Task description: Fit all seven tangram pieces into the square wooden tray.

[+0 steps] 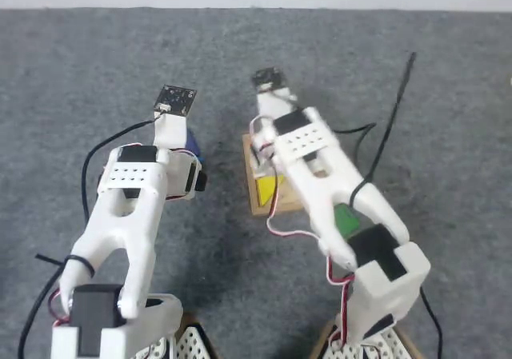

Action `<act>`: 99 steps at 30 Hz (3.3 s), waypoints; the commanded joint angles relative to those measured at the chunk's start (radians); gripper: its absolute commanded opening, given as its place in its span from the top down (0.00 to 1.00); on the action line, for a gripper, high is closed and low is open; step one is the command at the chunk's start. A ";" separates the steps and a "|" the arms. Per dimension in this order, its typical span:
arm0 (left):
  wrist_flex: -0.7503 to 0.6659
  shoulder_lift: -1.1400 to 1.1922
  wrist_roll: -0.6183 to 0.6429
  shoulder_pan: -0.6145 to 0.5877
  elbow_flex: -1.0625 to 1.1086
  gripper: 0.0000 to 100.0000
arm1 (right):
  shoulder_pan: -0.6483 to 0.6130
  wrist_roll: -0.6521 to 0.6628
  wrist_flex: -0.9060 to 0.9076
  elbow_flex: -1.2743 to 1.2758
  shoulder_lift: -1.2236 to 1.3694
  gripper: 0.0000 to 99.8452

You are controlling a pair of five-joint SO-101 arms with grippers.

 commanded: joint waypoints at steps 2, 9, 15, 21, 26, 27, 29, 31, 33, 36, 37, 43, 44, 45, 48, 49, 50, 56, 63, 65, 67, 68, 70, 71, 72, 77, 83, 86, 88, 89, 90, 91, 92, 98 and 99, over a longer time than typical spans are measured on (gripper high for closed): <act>-0.015 -0.043 -0.012 0.000 -0.005 0.80 | -0.030 0.035 -0.067 0.008 -0.012 0.80; -0.015 -0.043 -0.012 0.000 -0.005 0.80 | -0.002 0.043 -0.062 -0.037 0.093 0.80; -0.015 -0.043 -0.012 0.000 -0.005 0.80 | 0.041 0.046 -0.061 -0.035 0.099 0.80; -0.017 -0.043 -0.012 0.000 -0.005 0.80 | -0.036 0.049 -0.004 -0.069 0.038 0.80; -0.014 -0.043 -0.012 0.000 -0.005 0.80 | -0.053 0.049 0.010 -0.063 -0.013 0.80; -0.014 -0.043 -0.012 0.000 -0.005 0.80 | -0.053 0.049 0.019 -0.063 -0.016 0.80; -0.015 -0.043 -0.012 0.000 -0.005 0.80 | -0.051 0.049 0.030 -0.063 -0.016 0.80; -0.017 -0.043 -0.012 0.000 -0.005 0.80 | -0.051 0.049 0.028 -0.063 -0.016 0.80; -0.015 -0.043 -0.012 0.000 -0.005 0.80 | -0.039 0.049 0.021 -0.063 -0.016 0.80; -0.014 -0.043 -0.012 0.000 -0.005 0.80 | 0.008 0.072 -0.008 -0.061 -0.007 0.80; -0.014 -0.043 -0.012 0.000 -0.005 0.80 | 0.031 0.075 -0.015 -0.061 -0.002 0.80; -0.012 -0.043 -0.012 0.000 -0.005 0.80 | 0.125 0.109 -0.036 -0.080 0.065 0.80; -0.012 -0.043 -0.012 0.000 -0.005 0.80 | 0.125 0.109 -0.035 -0.089 0.077 0.80; -0.012 -0.043 -0.012 0.000 -0.005 0.80 | 0.124 0.109 -0.030 -0.100 0.088 0.80; -0.012 -0.043 -0.012 0.000 -0.004 0.80 | 0.114 0.110 -0.027 -0.130 0.094 0.80; -0.012 -0.043 -0.012 0.000 -0.002 0.80 | 0.113 0.109 -0.027 -0.138 0.093 0.80; -0.015 -0.043 -0.012 0.000 0.004 0.80 | 0.113 0.107 -0.027 -0.147 0.091 0.80; -0.017 -0.043 -0.012 0.000 0.005 0.80 | 0.120 0.109 0.096 -0.141 -0.081 0.82; -0.018 -0.043 -0.012 0.002 -0.001 0.80 | 0.035 0.199 -0.002 0.109 -0.217 0.88; -0.018 -0.043 -0.012 0.002 0.004 0.80 | 0.030 0.192 -0.068 0.160 -0.202 0.88; -0.018 -0.044 -0.012 0.002 0.004 0.80 | 0.030 0.192 -0.101 0.178 -0.177 0.88; -0.018 -0.043 -0.012 0.002 0.004 0.80 | 0.027 0.193 -0.097 0.173 -0.160 0.88; -0.018 -0.043 -0.012 0.002 0.004 0.80 | 0.025 0.196 -0.097 0.173 -0.134 0.88; -0.018 -0.043 -0.012 0.002 0.004 0.80 | 0.027 0.196 -0.104 0.173 -0.120 0.89; -0.018 -0.043 -0.012 0.002 0.004 0.80 | 0.030 0.196 -0.108 0.173 -0.107 0.89; -0.018 -0.043 -0.012 0.002 0.004 0.80 | 0.030 0.198 -0.124 0.150 -0.062 0.88; -0.018 -0.043 -0.012 0.002 0.004 0.80 | 0.031 0.198 -0.120 0.127 -0.007 0.89; -0.018 -0.043 -0.012 0.002 0.004 0.80 | 0.030 0.198 -0.119 0.127 0.002 0.95; -0.018 -0.043 -0.012 0.002 0.004 0.80 | 0.025 0.198 -0.119 0.129 0.005 1.00; -0.018 -0.043 -0.012 0.002 0.004 0.80 | 0.024 0.198 -0.119 0.130 0.005 0.99; -0.018 -0.043 -0.012 0.002 0.004 0.80 | 0.022 0.198 -0.119 0.132 0.005 0.99; -0.018 -0.044 -0.012 0.002 0.004 0.80 | 0.022 0.198 -0.117 0.132 0.005 0.99; -0.018 -0.044 -0.012 0.002 0.004 0.80 | 0.022 0.198 -0.114 0.132 0.004 0.99; -0.018 -0.044 -0.012 0.002 0.004 0.80 | 0.025 0.198 -0.076 0.126 -0.076 0.99; -0.018 -0.044 -0.012 0.002 0.004 0.80 | 0.030 0.198 -0.073 0.130 -0.108 0.99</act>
